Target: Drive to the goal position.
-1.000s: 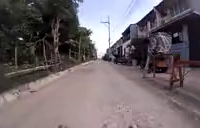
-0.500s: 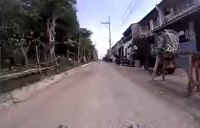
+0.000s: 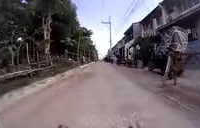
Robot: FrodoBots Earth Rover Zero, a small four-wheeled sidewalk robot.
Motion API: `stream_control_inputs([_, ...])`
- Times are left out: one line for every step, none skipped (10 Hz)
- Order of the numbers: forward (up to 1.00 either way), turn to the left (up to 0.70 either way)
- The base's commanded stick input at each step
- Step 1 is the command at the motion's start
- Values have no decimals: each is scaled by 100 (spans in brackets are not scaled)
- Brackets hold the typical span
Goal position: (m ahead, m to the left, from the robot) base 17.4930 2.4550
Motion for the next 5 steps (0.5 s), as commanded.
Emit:
stream_control_inputs([100,4])
stream_control_inputs([100,4])
stream_control_inputs([100,4])
stream_control_inputs([100,4])
stream_control_inputs([100,4])
